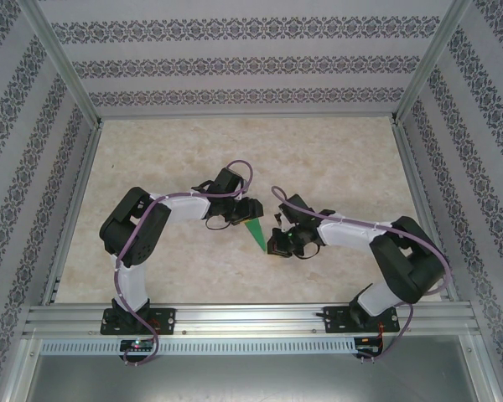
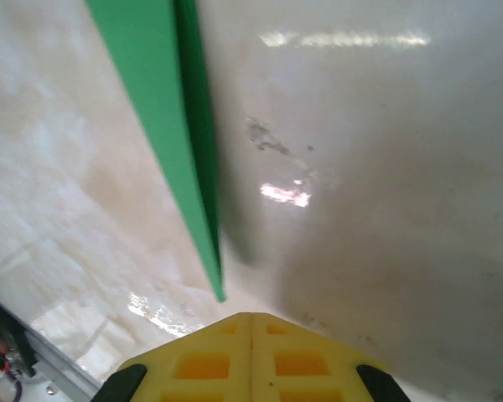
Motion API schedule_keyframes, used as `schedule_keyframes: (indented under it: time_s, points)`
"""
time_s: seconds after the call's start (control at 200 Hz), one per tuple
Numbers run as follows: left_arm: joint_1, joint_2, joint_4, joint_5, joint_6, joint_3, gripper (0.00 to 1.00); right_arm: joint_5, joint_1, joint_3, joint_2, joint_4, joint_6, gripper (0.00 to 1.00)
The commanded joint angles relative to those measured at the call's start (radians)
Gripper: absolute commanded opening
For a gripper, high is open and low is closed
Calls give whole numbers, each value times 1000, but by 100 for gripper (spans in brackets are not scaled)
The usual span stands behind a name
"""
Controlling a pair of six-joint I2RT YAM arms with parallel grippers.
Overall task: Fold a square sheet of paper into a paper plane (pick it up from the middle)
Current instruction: Fold the wing for the fifth time at the center of the table.
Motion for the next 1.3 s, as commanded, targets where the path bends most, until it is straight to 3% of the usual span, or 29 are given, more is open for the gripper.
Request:
schedule_keyframes:
  time_s: [0.0, 0.14, 0.39, 0.814, 1.294]
  points:
    - [5, 55, -76, -47, 32, -7, 52, 23, 2, 31, -50, 63, 72, 7]
    - [3, 56, -76, -46, 33, -3, 52, 16, -1, 17, -31, 197, 148, 6]
    - [3, 58, -76, -41, 34, 0, 52, -20, -11, 35, 144, 422, 244, 5]
    - [3, 53, -84, -65, 28, -5, 51, -9, -7, -24, 202, 194, 122, 4]
    - [3, 53, -91, -80, 19, -13, 51, -85, -9, -119, 133, 184, 97, 6]
